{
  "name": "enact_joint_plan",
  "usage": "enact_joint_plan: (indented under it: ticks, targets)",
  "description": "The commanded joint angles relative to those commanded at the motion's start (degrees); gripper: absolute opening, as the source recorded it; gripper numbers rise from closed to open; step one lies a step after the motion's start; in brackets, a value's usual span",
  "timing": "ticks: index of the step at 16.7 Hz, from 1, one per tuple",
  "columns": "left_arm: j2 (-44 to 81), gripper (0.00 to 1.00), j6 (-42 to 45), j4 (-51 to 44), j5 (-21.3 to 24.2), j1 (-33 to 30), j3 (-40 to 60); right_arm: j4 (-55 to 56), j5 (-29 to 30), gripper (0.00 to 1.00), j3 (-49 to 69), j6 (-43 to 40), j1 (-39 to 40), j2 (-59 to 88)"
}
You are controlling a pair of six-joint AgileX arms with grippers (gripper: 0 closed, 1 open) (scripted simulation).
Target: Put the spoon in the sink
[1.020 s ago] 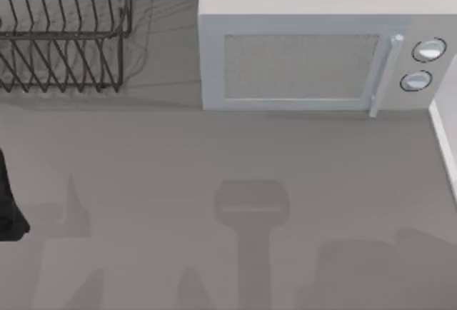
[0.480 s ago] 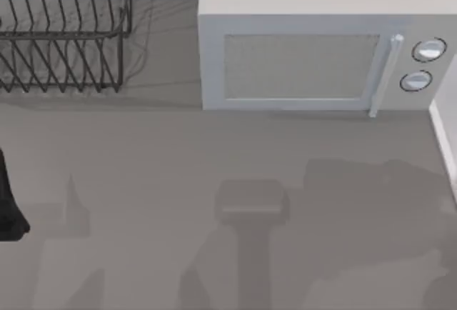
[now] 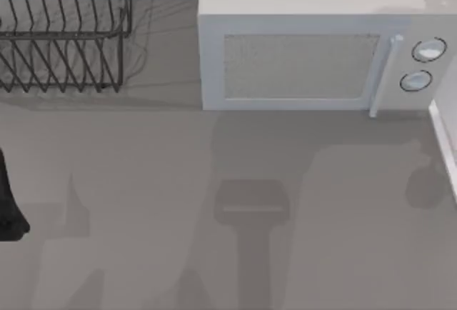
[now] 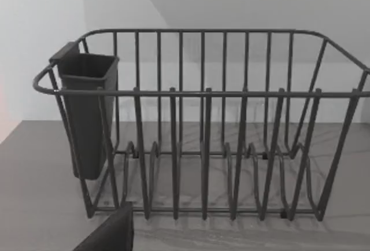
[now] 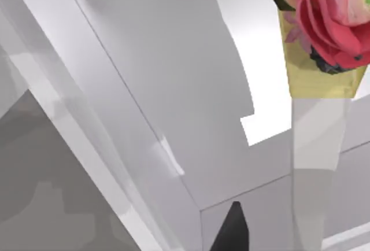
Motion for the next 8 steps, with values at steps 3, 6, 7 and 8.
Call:
enact_joint_plan:
  ticks: [3,6,7,8]
  targets:
    - [0.0,1.0,0.0,0.0,0.0,0.0,0.0,-4.24,0.03,0.0,16.13,0.66,0.69,10.6]
    - [0.0,1.0,0.0,0.0,0.0,0.0,0.0,-7.02,0.07,0.0,27.9,1.13,1.3,18.56]
    - [0.0,1.0,0.0,0.0,0.0,0.0,0.0,-7.64,0.08,0.0,30.65,1.23,1.47,20.47]
    - [0.0,1.0,0.0,0.0,0.0,0.0,0.0,-8.1,0.09,0.0,32.81,1.3,1.61,21.96]
